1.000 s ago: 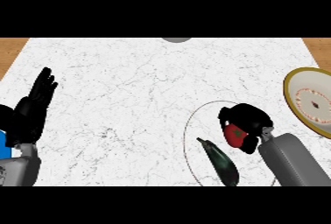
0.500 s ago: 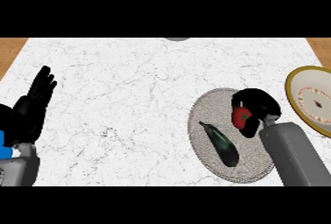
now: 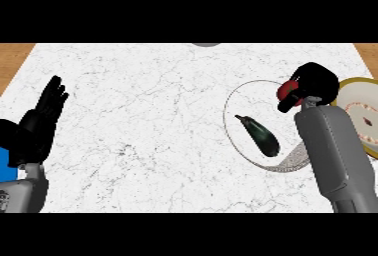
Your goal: Pick the tomato from the placemat and place it in the bowl
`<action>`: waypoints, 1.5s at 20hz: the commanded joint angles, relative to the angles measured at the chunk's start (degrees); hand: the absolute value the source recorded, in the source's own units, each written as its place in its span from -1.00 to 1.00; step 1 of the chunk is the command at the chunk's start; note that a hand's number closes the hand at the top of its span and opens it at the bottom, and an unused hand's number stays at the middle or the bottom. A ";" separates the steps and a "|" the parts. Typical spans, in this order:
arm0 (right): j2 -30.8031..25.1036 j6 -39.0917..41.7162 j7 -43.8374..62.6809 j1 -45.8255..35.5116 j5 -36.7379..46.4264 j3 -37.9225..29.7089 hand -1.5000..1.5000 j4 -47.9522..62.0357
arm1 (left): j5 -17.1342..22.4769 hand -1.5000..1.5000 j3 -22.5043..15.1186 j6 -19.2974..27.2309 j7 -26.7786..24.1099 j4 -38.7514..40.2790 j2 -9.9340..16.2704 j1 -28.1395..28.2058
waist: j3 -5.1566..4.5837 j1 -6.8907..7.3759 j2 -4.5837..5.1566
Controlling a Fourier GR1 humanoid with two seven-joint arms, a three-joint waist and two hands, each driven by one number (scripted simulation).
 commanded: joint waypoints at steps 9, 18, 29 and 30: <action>-4.33 -8.50 17.83 -12.19 12.02 -0.47 1.00 -10.53 | -0.91 0.00 0.63 0.45 -0.46 0.56 -0.14 0.24 | 0.02 -1.15 -0.41; -9.05 -10.91 10.98 -1.16 5.40 -6.44 1.00 -17.80 | 0.19 0.00 2.22 -1.28 -1.36 2.09 -0.28 -0.52 | 0.05 -1.50 -0.38; -17.21 -26.10 -8.35 2.75 -5.60 -17.39 1.00 1.70 | -1.64 0.00 1.95 -0.52 1.74 1.58 -0.24 -3.43 | 0.10 -1.07 -0.20; -19.22 -26.54 -9.90 0.83 -6.36 -18.70 1.00 7.08 | -1.63 0.00 1.05 -0.31 0.73 -1.10 -1.75 0.03 | 0.10 -0.57 -0.15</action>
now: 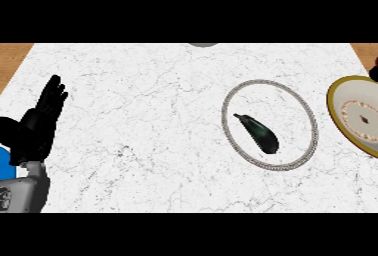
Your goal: Pick the tomato from the placemat and place it in the bowl
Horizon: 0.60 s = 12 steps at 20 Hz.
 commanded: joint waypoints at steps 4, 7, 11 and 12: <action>-7.66 -6.62 -13.75 0.26 -6.53 -5.78 1.00 14.89 | -2.24 0.00 -1.58 1.27 -0.30 -1.80 -1.84 1.77 | 0.03 0.30 0.08; -9.22 2.65 -5.79 2.28 -0.64 -2.81 1.00 21.82 | 0.89 0.00 0.57 -2.12 -0.10 -1.28 0.84 1.02 | -0.09 1.03 0.41; -9.00 -0.96 -7.69 -2.34 -7.61 -9.32 -1.00 30.75 | -0.41 0.00 -0.04 -0.40 -1.23 -0.19 -0.88 0.48 | 0.10 1.31 0.55; -10.42 -0.01 -12.68 -0.35 -10.03 -10.42 -1.00 30.89 | -0.33 0.00 0.34 -0.87 1.34 -1.70 0.35 0.03 | 0.09 0.71 0.26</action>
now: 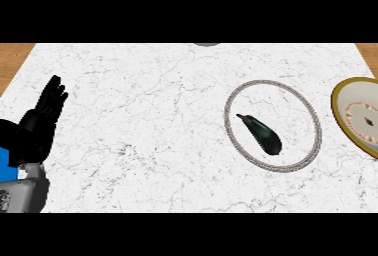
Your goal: Pick the tomato from the placemat and place it in the bowl
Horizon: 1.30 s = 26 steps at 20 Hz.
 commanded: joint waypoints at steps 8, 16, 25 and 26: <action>0.49 -3.89 -20.31 0.00 -15.94 -11.66 -1.00 4.92 | 0.31 0.00 1.20 -0.59 0.44 0.74 0.71 -0.73 | 0.09 -0.90 -0.28; 0.05 -1.76 -35.40 5.52 -35.67 -27.68 -1.00 -4.39 | 0.03 0.00 1.47 0.37 -0.92 -0.99 -0.55 4.03 | -0.01 -2.89 -1.03; 2.21 17.60 -32.27 26.53 -47.71 -33.43 -1.00 -18.71 | 0.33 0.00 2.35 -0.15 0.82 -1.24 0.24 2.11 | -0.21 -2.98 -1.01; 0.80 20.09 -32.58 29.36 -49.13 -35.13 -1.00 -20.25 | -0.20 0.00 2.75 0.19 -1.68 -1.30 0.09 4.73 | -0.22 -3.16 -1.07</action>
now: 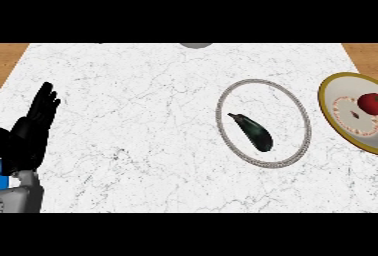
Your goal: Pick the tomato from the placemat and place it in the bowl
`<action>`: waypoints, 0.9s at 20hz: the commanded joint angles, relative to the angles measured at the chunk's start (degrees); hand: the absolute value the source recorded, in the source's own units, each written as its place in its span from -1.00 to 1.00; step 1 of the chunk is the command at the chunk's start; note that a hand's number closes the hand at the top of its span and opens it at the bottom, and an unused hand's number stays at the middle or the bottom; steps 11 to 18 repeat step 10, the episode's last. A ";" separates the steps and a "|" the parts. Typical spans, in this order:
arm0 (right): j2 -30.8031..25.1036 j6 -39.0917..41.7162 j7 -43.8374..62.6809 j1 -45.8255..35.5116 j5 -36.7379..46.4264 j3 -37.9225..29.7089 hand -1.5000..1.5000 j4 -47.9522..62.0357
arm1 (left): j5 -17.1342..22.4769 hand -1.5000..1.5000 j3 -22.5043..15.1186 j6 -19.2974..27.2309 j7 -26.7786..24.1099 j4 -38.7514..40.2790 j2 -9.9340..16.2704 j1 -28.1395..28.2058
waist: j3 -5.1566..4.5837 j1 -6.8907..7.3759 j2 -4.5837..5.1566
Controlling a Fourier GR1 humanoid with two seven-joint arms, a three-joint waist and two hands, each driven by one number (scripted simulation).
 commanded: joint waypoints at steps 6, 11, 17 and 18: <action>3.85 19.27 -0.47 18.07 -16.05 -9.09 -1.00 -14.16 | 0.72 0.00 0.65 -0.93 1.32 -1.18 0.36 -0.20 | 0.00 0.38 0.12; 7.84 20.57 3.34 21.30 -20.63 -9.26 -1.00 -23.65 | 0.50 0.00 1.13 -1.95 -0.97 1.47 0.59 -0.52 | -0.02 0.90 0.31; 7.84 20.57 3.34 21.30 -20.63 -9.26 -1.00 -23.65 | 0.50 0.00 1.13 -1.95 -0.97 1.47 0.59 -0.52 | -0.02 0.90 0.31; 7.84 20.57 3.34 21.30 -20.63 -9.26 -1.00 -23.65 | 0.50 0.00 1.13 -1.95 -0.97 1.47 0.59 -0.52 | -0.02 0.90 0.31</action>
